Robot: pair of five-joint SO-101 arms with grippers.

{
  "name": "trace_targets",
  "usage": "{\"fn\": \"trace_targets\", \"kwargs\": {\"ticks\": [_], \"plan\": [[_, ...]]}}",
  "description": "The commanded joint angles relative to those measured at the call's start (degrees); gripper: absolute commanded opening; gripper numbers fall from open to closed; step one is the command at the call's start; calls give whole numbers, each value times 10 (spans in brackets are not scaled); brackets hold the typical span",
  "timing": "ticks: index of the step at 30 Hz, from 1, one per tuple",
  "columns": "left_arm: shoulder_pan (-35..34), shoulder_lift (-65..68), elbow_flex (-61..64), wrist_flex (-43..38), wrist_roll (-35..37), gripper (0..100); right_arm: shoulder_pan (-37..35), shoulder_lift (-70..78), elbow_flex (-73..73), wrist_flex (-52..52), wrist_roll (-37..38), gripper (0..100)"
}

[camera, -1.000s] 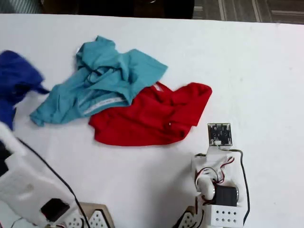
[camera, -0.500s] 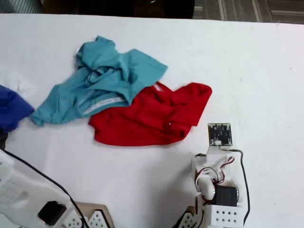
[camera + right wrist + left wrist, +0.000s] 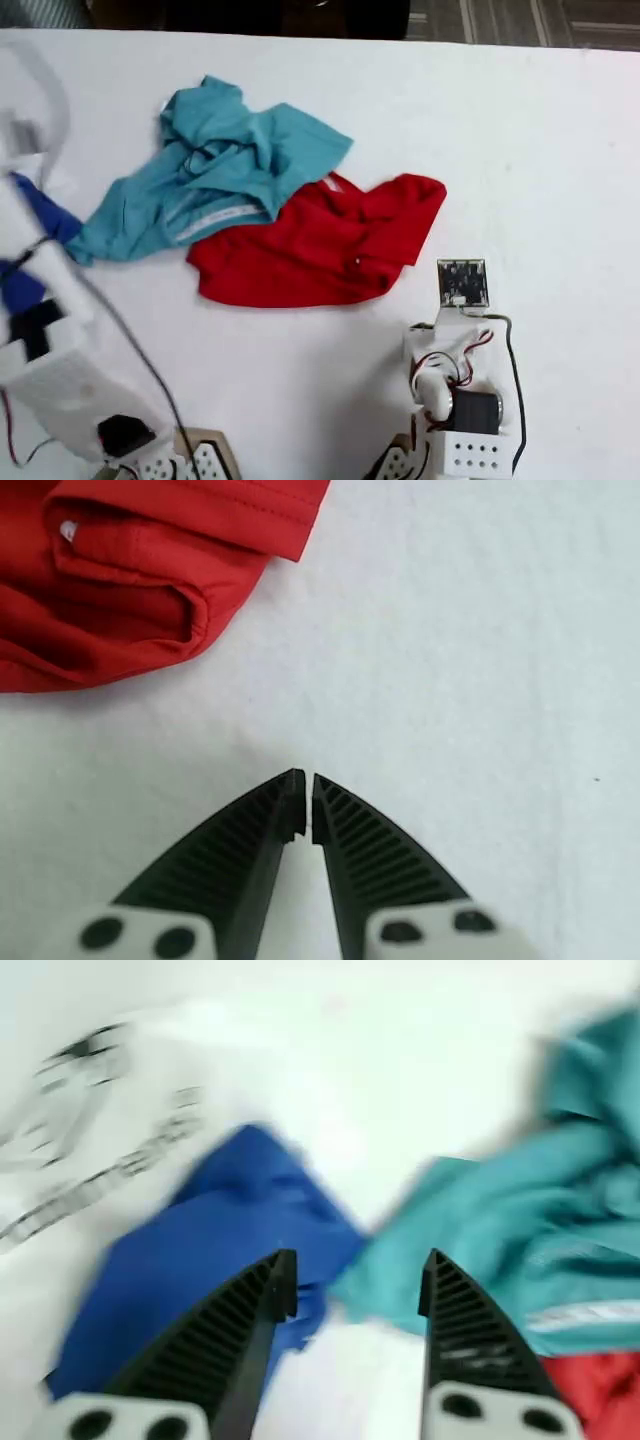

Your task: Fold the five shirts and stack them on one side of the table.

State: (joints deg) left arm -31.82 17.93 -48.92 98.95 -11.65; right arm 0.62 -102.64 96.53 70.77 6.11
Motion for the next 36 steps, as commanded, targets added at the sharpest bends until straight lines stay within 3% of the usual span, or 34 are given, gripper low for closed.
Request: {"fn": "trace_targets", "kwargs": {"ticks": [1,6,11,14,22,24,27,29,31,36], "plan": [[108,18,19,-2,6,269,-4,-7,4,3,-4,19],[188,98,53,-20,7,367,-4,-7,4,3,-4,19],[255,191,52,-62,32,369,-4,-7,4,3,-4,19],[272,234,52,-110,79,373,-4,-7,4,3,-4,19],[270,326,52,-191,83,364,-4,-7,4,3,-4,19],[258,332,52,-185,83,286,-4,-7,4,3,-4,19],[231,331,39,-174,87,8,-4,-7,4,3,-4,19],[210,332,8,-149,87,62,-4,-7,4,3,-4,19],[190,332,-33,-126,87,16,-4,-7,4,3,-4,19],[145,332,-189,-23,84,25,-4,-7,4,3,-4,19]]}}
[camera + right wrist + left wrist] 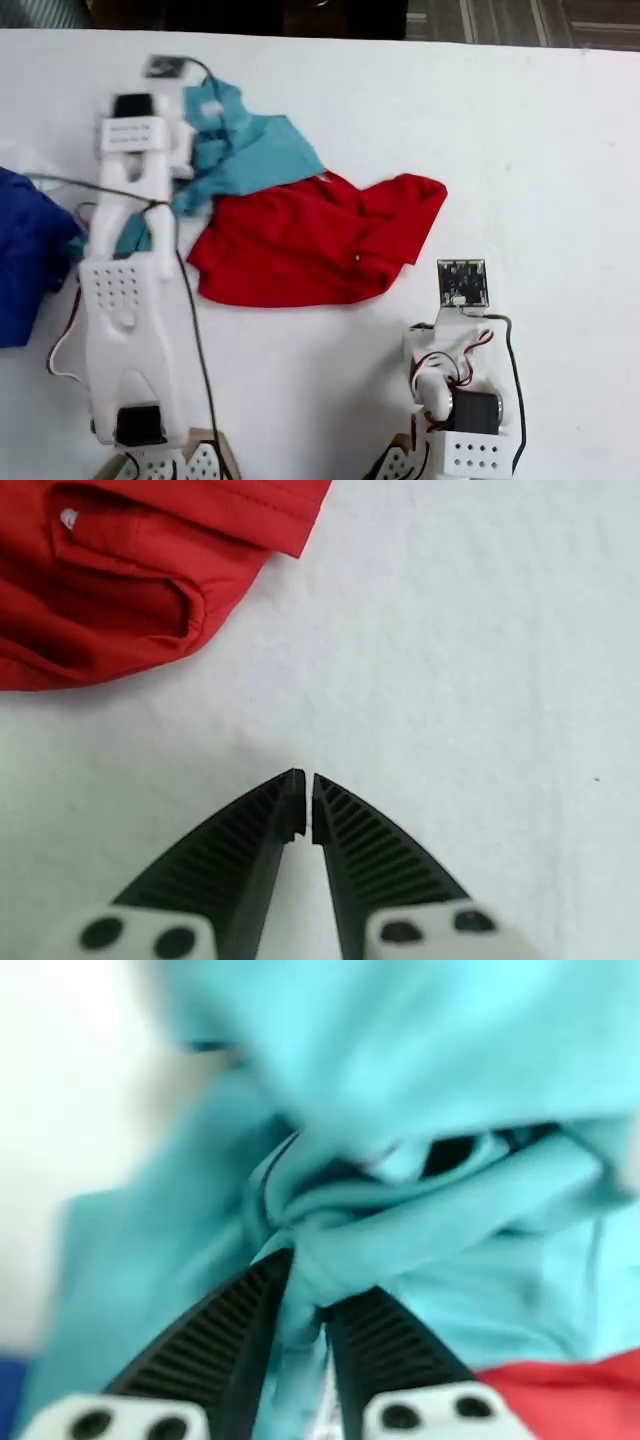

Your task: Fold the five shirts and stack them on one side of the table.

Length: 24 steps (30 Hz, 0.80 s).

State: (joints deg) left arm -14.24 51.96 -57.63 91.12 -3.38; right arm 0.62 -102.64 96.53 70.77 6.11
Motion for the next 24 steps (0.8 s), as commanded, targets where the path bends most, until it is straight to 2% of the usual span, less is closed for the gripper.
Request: {"fn": "trace_targets", "kwargs": {"ticks": [1,3,10,15,24], "plan": [[-40,-8,-140,80,1,25,-4,-7,4,3,-4,19],[-63,-8,-214,116,0,25,-4,-7,4,3,-4,19],[-230,-56,-359,113,1,25,-4,-7,4,3,-4,19],[-341,-126,-379,113,-6,25,-4,-7,4,3,-4,19],[-477,-199,-378,113,-76,25,-4,-7,4,3,-4,19]]}}
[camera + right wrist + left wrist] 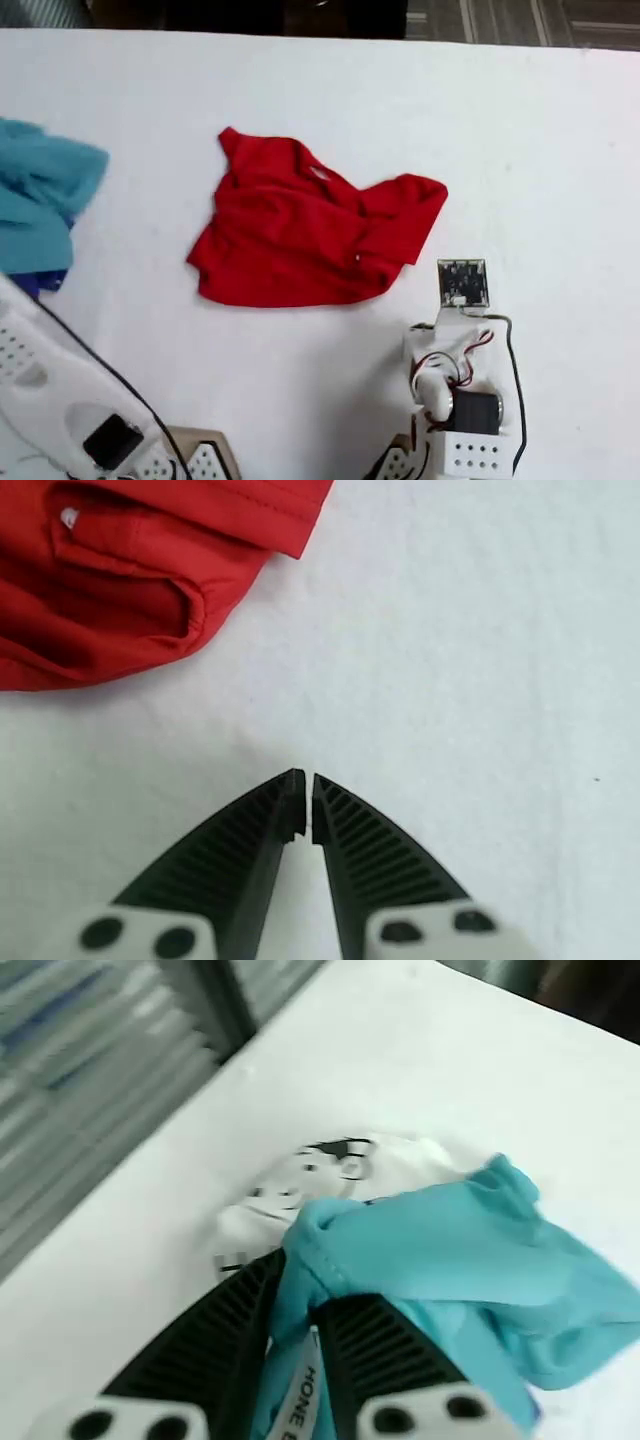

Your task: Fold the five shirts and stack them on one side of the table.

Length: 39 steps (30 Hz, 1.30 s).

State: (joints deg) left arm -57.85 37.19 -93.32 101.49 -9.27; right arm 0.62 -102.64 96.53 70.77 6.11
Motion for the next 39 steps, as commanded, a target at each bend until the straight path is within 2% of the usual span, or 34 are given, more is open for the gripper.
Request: {"fn": "trace_targets", "kwargs": {"ticks": [1,6,12,14,19,25,32,37,39], "plan": [[-54,-50,-22,10,-24,25,-4,-7,4,3,-4,19],[-110,-4,-22,8,-38,25,-4,-7,4,3,-4,19],[-111,125,-22,8,-38,32,-4,-7,4,3,-4,20],[-104,159,-22,8,-57,81,-5,-7,4,3,-3,20],[-106,196,-23,7,-87,298,-5,-7,4,3,-4,20],[-105,156,-24,7,-83,320,-5,-7,4,-2,-1,21],[-75,52,-25,-4,-55,320,-17,-7,4,-133,0,29],[-22,-23,-22,-1,-54,320,-17,-7,3,-197,0,185],[15,-49,-22,7,-57,320,-17,-7,-8,-198,0,211]]}}
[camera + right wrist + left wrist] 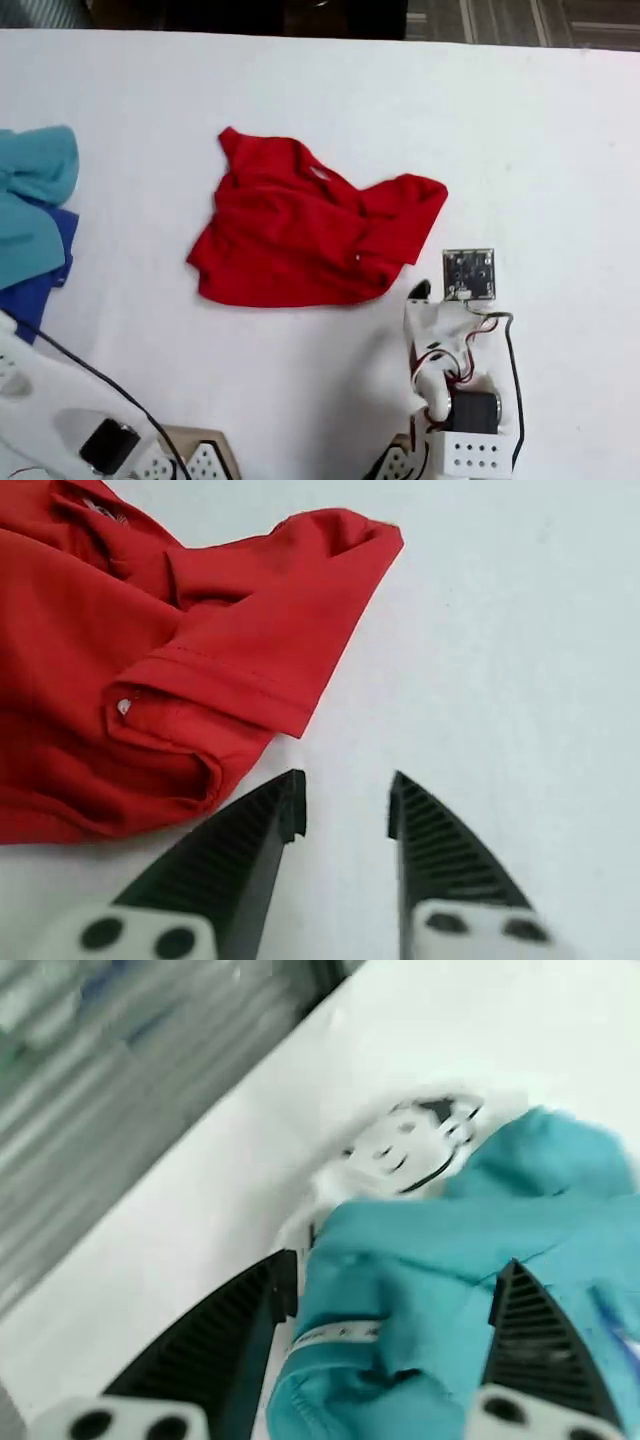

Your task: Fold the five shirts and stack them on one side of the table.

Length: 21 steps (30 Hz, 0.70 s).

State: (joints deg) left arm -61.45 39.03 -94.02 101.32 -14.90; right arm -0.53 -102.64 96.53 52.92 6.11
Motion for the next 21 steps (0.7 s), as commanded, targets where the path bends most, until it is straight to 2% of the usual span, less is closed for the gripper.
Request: {"fn": "trace_targets", "kwargs": {"ticks": [1,7,11,16,21], "plan": [[72,-77,-14,10,-1,320,-6,-7,-20,-19,0,204],[187,-98,-14,11,1,320,-6,-7,-182,-17,0,108],[246,-115,-14,12,3,320,-6,42,-320,21,0,98],[302,-168,2,13,4,320,-6,217,-544,104,0,98],[336,-302,142,13,4,320,-6,422,-809,226,-1,98]]}}
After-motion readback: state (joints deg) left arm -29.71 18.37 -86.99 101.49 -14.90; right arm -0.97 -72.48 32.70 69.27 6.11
